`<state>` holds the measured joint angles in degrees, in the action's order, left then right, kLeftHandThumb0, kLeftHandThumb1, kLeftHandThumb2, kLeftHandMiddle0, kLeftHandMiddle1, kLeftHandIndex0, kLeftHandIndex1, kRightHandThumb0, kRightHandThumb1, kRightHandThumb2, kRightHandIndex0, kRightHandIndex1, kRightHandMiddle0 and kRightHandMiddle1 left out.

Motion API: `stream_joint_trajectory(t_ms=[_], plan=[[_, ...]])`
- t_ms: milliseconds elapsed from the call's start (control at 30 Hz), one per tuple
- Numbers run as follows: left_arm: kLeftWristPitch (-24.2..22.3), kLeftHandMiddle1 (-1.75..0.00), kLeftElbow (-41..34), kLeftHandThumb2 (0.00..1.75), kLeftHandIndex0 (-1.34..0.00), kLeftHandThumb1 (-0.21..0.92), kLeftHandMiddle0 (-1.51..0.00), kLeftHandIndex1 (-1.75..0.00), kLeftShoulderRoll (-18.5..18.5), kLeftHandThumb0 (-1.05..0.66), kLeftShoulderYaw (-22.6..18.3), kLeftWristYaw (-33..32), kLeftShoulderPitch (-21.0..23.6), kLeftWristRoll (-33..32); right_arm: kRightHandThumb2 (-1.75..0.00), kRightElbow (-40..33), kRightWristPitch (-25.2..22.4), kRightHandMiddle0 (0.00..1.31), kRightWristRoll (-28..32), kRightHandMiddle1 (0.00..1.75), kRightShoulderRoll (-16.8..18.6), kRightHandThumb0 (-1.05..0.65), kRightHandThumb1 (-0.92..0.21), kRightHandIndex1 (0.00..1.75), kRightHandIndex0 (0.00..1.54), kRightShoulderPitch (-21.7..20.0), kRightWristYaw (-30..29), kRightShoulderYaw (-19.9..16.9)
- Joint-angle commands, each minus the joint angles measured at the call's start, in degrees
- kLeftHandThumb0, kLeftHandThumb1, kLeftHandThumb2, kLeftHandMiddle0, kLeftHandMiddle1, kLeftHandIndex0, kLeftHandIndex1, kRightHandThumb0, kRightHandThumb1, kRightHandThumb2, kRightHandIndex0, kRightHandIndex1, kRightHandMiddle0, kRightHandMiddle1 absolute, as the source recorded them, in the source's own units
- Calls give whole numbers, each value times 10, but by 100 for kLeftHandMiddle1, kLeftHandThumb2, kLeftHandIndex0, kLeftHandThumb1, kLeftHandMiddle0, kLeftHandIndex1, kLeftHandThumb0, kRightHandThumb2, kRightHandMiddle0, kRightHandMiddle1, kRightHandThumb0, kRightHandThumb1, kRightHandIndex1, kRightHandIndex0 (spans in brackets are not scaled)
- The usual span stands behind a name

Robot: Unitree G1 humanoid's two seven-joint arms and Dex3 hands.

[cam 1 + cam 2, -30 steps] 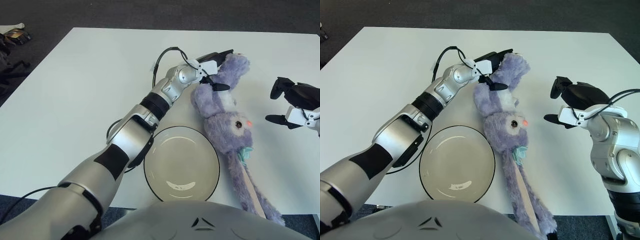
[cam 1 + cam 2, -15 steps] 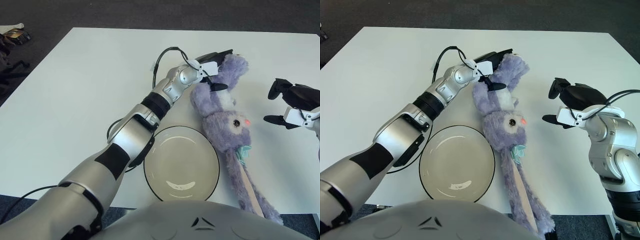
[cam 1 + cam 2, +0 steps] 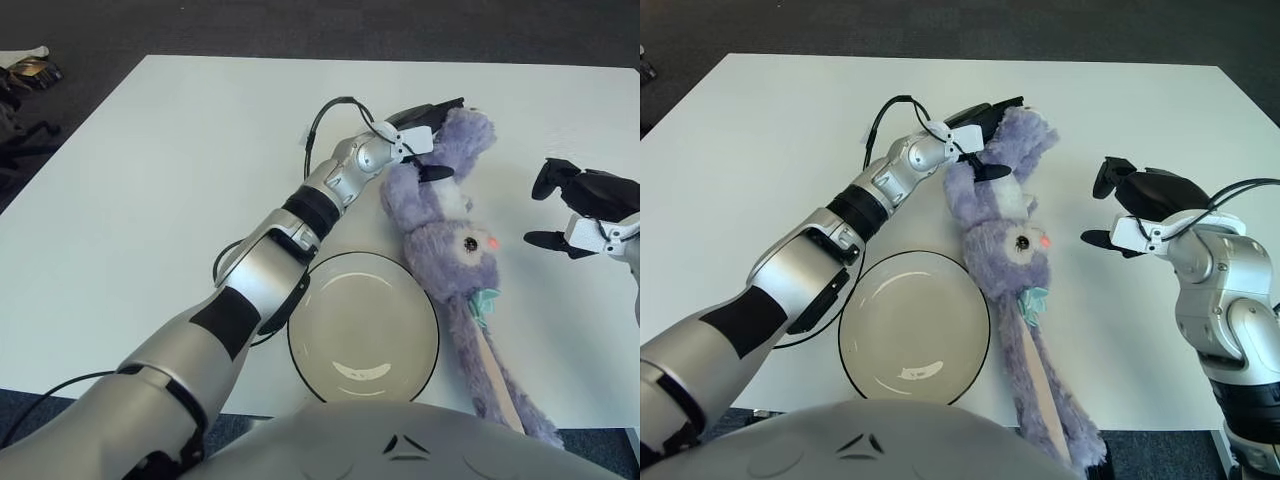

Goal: Put the doll into the plate.

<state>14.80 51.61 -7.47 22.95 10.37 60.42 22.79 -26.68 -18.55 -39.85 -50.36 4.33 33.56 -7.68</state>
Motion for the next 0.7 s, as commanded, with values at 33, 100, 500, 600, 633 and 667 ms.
stream_joint_trajectory(t_ms=[33,100,500,600,633,667], plan=[[8,-175,4,127,-48,9,-110,-175,13,-17,-19,-22,-8,-9,-73,6,-10,0,-4,161,17,-74,-67,128,23,1,-14,-6],[-4,-175,-7,133,-60,8,-111,-175,13,-10,-32,-26,-15,-19,-73,10,-12,0,-5,160,19,-75,-67,126,22,1,-15,-5],[-73,-175,-57,147,-94,10,-118,-175,-7,7,-91,-69,-42,-67,-69,12,-1,0,-3,152,9,-78,-72,125,21,7,-5,-4],[-62,-175,-51,150,-96,10,-118,-175,-2,10,-97,-89,-43,-67,-66,8,1,0,-3,148,6,-79,-74,126,20,11,-1,-7],[-58,-175,-48,150,-97,11,-118,-175,-1,11,-98,-94,-43,-67,-65,3,1,0,-4,146,6,-80,-75,126,20,14,0,-9],[-52,-175,-42,150,-97,11,-118,-175,0,11,-101,-100,-42,-68,-64,8,4,0,-5,145,7,-80,-75,125,20,13,-4,-6]])
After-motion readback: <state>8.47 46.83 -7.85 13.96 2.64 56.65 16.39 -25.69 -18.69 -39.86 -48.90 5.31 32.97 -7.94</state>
